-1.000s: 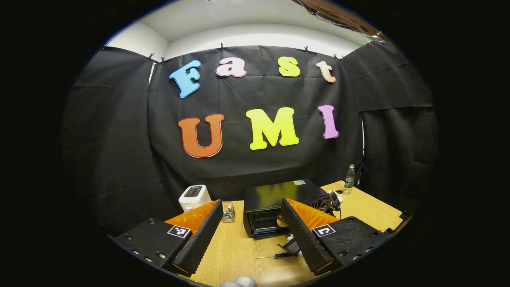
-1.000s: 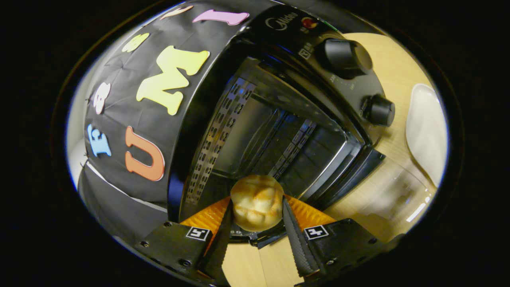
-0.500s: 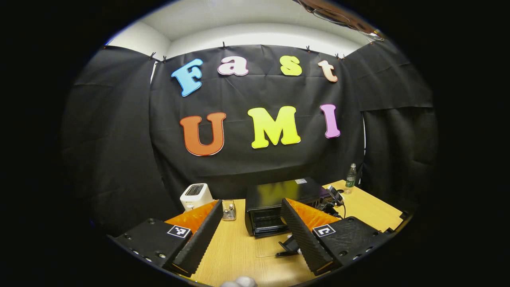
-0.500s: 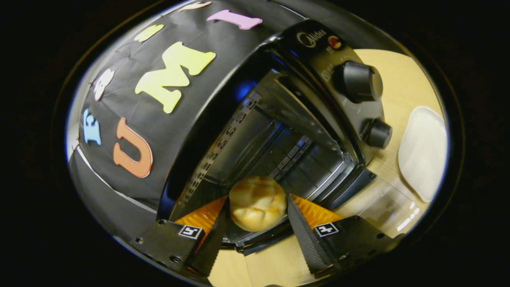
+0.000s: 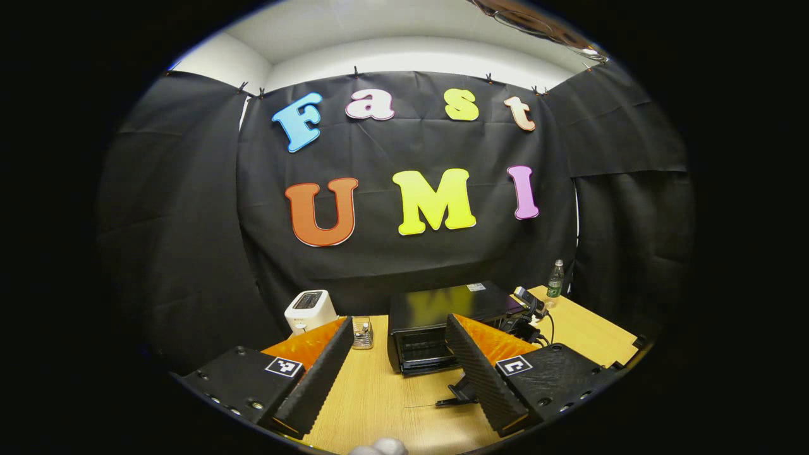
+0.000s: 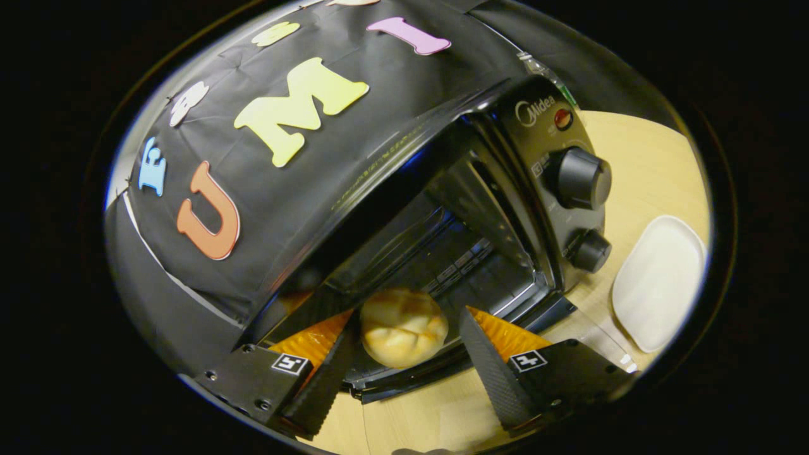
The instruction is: Open the electric oven with the left hand, put the food in, and close the electric oven.
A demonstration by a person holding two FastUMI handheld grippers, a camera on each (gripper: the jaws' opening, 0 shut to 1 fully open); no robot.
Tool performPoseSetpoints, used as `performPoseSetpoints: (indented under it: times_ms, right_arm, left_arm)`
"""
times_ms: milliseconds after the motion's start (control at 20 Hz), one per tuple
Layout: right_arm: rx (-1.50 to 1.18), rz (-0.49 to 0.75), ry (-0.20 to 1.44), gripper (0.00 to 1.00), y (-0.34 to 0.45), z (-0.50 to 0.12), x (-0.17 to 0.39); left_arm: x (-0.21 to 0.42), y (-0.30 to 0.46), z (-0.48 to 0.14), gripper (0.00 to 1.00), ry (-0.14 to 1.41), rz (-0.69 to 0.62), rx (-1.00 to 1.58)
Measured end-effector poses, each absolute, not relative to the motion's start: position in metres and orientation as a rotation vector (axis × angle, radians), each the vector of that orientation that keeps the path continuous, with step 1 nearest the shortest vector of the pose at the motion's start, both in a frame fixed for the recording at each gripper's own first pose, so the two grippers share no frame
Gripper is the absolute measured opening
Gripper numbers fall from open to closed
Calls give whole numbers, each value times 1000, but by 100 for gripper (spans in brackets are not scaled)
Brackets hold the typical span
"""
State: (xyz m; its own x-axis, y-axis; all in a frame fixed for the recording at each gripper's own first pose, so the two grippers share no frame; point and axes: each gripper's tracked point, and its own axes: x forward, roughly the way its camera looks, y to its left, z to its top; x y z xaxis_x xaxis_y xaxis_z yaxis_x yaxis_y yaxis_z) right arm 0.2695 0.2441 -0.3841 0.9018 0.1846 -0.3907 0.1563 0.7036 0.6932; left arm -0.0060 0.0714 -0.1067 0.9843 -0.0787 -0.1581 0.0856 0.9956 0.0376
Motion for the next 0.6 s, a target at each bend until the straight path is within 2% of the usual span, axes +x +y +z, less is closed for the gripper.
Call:
performPoseSetpoints:
  times_ms: [450, 500, 600]
  right_arm:
    - [740, 40, 435, 100, 243, -369, 257]
    - [732, 52, 430, 96, 241, -361, 251]
    - [700, 66, 386, 100, 227, -337, 233]
  left_arm:
    - [-9, 78, -108, 96, 139, -77, 43]
    - [-9, 77, -109, 95, 131, -79, 42]
    - [-6, 76, -113, 96, 116, -83, 40]
